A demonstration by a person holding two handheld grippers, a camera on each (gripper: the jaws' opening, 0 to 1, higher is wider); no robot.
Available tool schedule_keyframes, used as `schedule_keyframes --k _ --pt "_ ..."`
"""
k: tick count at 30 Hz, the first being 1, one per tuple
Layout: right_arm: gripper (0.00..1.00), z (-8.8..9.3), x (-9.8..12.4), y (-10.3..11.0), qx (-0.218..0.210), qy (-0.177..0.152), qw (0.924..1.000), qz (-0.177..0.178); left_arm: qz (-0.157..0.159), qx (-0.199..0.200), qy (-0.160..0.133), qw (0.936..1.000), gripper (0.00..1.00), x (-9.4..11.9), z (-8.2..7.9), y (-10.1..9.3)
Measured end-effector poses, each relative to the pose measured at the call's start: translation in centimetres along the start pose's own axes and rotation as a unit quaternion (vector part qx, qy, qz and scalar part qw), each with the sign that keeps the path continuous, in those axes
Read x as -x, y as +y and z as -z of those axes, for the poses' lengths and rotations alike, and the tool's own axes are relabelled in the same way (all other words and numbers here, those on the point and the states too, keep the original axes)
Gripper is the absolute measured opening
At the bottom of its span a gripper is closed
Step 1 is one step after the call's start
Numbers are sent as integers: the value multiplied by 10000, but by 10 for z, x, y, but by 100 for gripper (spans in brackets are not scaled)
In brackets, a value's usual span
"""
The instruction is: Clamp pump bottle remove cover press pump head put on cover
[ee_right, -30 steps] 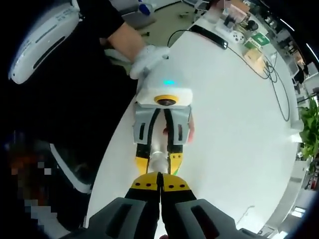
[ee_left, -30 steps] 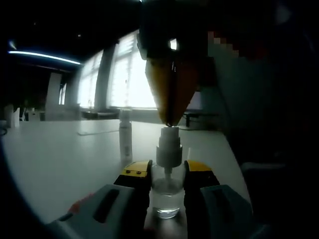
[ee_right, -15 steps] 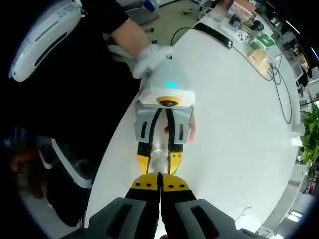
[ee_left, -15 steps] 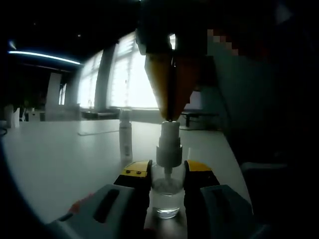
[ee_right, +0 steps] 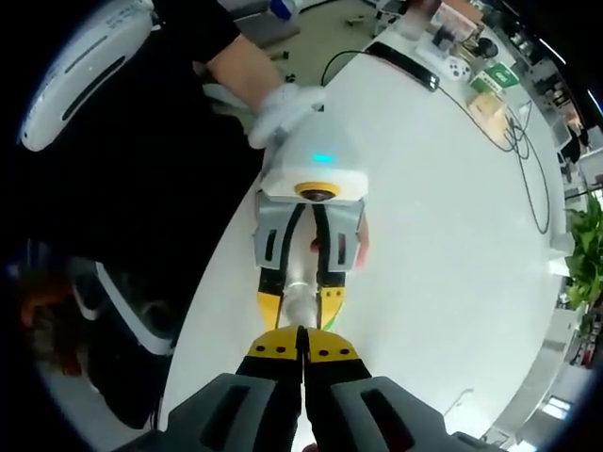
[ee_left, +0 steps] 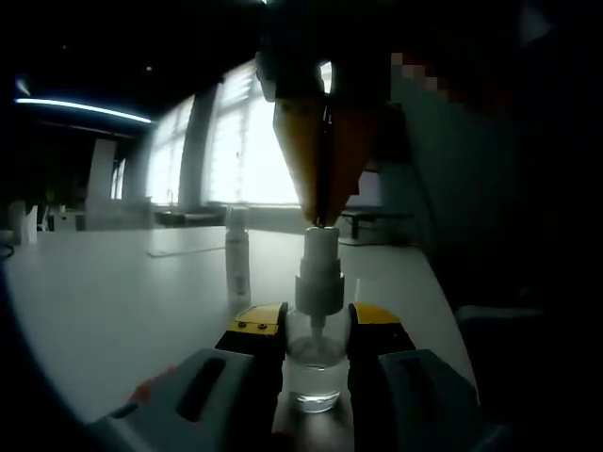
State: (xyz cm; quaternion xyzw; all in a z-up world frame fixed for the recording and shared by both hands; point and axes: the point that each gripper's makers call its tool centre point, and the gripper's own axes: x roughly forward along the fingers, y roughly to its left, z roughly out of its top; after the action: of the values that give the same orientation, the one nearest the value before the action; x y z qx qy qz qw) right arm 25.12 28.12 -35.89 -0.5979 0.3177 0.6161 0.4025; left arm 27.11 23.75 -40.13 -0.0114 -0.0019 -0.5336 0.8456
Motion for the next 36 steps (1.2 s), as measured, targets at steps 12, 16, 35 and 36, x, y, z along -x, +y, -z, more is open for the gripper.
schedule_keyframes --k 12,16,35,36 --pt "0 0 0 0 16 -76 10000 -13 -9 0 9 10000 16 0 -1 -3" --pt "0 0 0 0 15 -93 10000 -16 -10 -4 10 10000 16 0 -2 -5" --pt "0 0 -6 1 23 -44 9999 -88 -10 11 14 10000 16 -1 0 -1" --pt "0 0 -6 2 29 -36 10000 -87 -9 10 13 10000 16 -1 0 -1"
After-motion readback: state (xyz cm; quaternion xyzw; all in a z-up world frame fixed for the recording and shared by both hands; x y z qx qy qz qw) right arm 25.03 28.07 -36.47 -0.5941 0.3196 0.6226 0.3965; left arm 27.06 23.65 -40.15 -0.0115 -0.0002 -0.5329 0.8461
